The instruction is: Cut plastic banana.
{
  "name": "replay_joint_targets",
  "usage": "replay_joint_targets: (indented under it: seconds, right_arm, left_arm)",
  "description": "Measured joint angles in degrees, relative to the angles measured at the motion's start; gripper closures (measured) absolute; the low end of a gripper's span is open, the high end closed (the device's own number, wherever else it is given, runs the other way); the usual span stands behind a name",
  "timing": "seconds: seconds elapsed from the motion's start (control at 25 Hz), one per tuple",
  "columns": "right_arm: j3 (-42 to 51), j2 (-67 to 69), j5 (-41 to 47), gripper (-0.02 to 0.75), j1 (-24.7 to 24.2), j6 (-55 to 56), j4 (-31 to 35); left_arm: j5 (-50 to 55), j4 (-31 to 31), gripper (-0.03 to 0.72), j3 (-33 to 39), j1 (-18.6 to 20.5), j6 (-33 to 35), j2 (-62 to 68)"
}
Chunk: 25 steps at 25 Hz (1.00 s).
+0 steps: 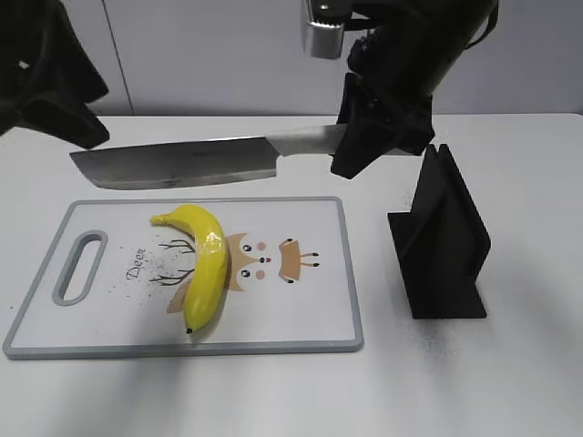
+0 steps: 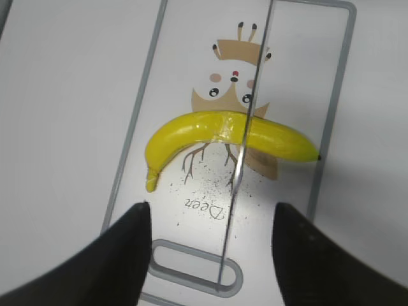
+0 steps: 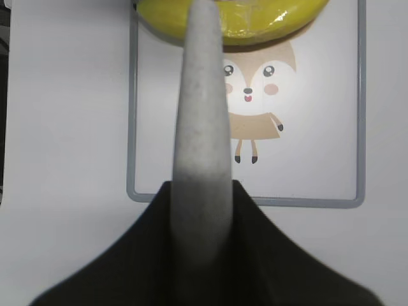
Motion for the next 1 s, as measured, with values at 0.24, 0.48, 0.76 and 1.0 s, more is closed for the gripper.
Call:
replay_joint_targets:
  seconds: [0.24, 0.48, 0.76, 1.0]
  right_arm:
    - [-0.68, 1.15, -1.67, 0.577, 0.00, -3.99, 3.30]
    - [-0.86, 1.35, -4.32, 0.577, 0.00, -4.27, 3.79]
    - [-0.97, 2.97, -5.81, 0.577, 0.00, -4.82, 3.85]
    - [-0.97, 8.23, -7.22, 0.575, 0.06, -5.70, 2.96]
  left_arm:
    - [0.08, 0.06, 0.156, -0.02, -0.05, 0.20, 4.00]
    - [-1.86, 0.43, 0.560, -0.06, -0.05, 0.20, 5.69]
    - [-3.87, 1.04, 0.668, 1.32, -0.05, 0.40, 5.82]
    - [-15.67, 0.17, 0.668, 11.40, -0.51, 0.40, 6.72]
